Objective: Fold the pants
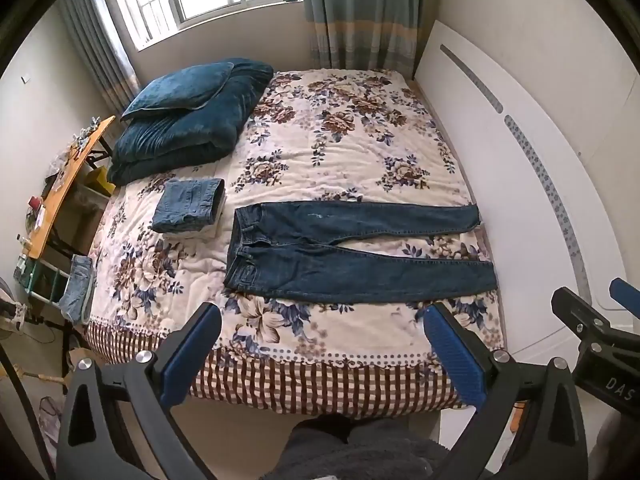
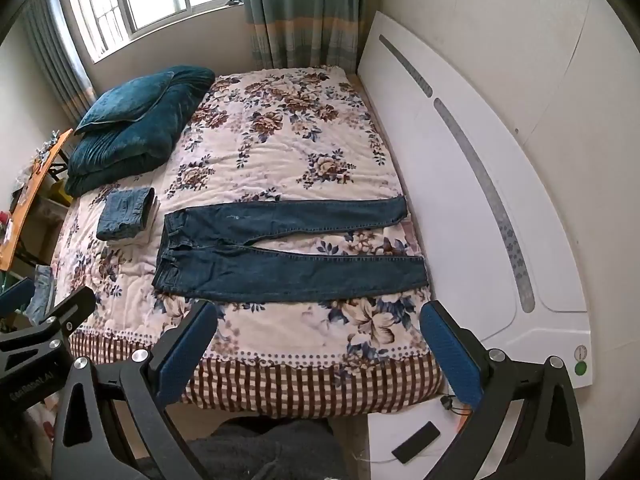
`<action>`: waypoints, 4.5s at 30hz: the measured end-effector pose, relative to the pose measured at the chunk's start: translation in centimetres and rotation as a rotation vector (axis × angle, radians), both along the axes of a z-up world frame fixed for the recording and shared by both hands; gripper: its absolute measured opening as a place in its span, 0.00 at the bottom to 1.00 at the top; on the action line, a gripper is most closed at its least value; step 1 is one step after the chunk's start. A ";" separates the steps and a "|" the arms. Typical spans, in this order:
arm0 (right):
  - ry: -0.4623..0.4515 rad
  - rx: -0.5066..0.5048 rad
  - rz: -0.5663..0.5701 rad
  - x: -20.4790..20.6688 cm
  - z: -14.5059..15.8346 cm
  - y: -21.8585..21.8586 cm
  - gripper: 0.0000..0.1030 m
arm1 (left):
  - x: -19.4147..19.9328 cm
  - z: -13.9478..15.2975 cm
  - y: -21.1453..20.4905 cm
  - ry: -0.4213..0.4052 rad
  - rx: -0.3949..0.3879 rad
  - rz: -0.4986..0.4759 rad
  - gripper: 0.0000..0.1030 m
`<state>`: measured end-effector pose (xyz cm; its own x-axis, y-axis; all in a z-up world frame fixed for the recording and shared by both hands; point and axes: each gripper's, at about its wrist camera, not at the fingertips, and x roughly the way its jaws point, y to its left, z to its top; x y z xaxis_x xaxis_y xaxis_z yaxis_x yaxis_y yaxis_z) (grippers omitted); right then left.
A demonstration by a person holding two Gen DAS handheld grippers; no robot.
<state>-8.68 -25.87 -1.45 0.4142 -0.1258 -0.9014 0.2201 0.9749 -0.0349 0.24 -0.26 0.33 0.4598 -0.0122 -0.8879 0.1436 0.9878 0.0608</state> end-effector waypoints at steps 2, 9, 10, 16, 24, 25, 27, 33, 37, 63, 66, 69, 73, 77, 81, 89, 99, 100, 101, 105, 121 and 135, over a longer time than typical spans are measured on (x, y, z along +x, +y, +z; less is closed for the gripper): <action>0.000 0.000 0.001 -0.1 -0.1 0.0 1.00 | 0.0 0.0 0.0 -0.003 -0.002 0.002 1.00; 0.000 0.000 0.000 0.0 0.1 0.2 1.00 | 0.1 0.5 -0.3 -0.003 -0.006 0.006 1.00; 0.000 -0.001 0.000 0.0 0.1 0.2 1.00 | 0.1 0.5 -0.3 -0.004 -0.006 0.005 1.00; -0.002 0.005 -0.001 -0.2 0.4 0.4 1.00 | 0.1 0.6 0.0 -0.005 -0.010 0.004 1.00; -0.001 0.007 -0.001 -0.1 0.2 0.2 1.00 | 0.1 0.8 0.0 -0.007 -0.010 0.006 1.00; -0.001 0.009 -0.001 -0.1 0.1 0.2 1.00 | 0.1 0.7 0.0 -0.008 -0.010 0.009 1.00; -0.001 0.010 -0.001 -0.2 0.5 0.6 1.00 | 0.1 0.6 0.1 -0.007 -0.011 0.008 1.00; 0.000 0.017 0.002 0.0 0.7 0.7 1.00 | 0.5 1.0 0.4 -0.002 -0.013 0.010 1.00; 0.002 0.027 0.004 0.1 1.1 1.6 1.00 | 0.9 1.3 0.4 -0.001 -0.013 0.010 1.00; 0.000 0.025 0.002 0.0 0.8 1.3 1.00 | 1.3 0.8 -0.3 0.012 -0.024 0.006 1.00; 0.000 0.023 0.003 0.0 0.8 1.2 0.99 | 1.3 0.8 -0.3 0.008 -0.024 0.007 1.00; 0.001 0.023 0.003 0.1 0.8 1.2 1.00 | 1.2 0.8 -0.3 0.009 -0.026 0.006 1.00; 0.003 0.025 0.006 0.1 0.8 1.2 1.00 | 1.2 0.8 -0.3 0.008 -0.026 0.008 1.00; 0.008 0.039 0.009 0.3 0.6 0.7 1.00 | 1.1 0.7 -0.2 0.008 -0.027 0.008 1.00; 0.015 0.061 0.002 0.3 -0.4 -0.4 1.00 | 1.9 -0.1 -0.3 0.002 -0.026 0.037 1.00; 0.092 0.163 0.000 6.0 -9.8 -2.9 1.00 | 8.5 -6.2 -0.3 -0.037 0.088 0.140 1.00; 0.216 0.158 -0.027 16.4 -25.7 -2.0 1.00 | 19.6 -19.9 1.8 0.124 0.138 0.129 1.00; 0.229 0.148 -0.029 17.3 -27.1 -1.7 1.00 | 20.8 -21.4 2.4 0.142 0.135 0.126 1.00; 0.250 0.133 -0.033 18.5 -29.0 -1.4 1.00 | 22.1 -23.0 3.0 0.163 0.131 0.125 1.00; 0.315 0.141 -0.058 22.4 -34.6 -0.4 1.00 | 27.0 -28.1 5.1 0.243 0.119 0.107 1.00; 0.519 0.049 0.379 44.5 -56.2 7.3 1.00 | 44.5 -48.2 5.8 0.366 0.347 -0.272 0.99; 0.748 -0.058 0.896 57.0 -69.5 10.7 1.00 | 51.2 -60.6 2.6 0.587 0.432 -0.765 0.90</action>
<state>48.28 -15.20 -70.99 -0.2565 -0.1067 -0.9606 -0.6399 0.7636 0.0861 51.43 2.34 -60.25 -0.0396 0.2531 -0.9666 0.8397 0.5328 0.1050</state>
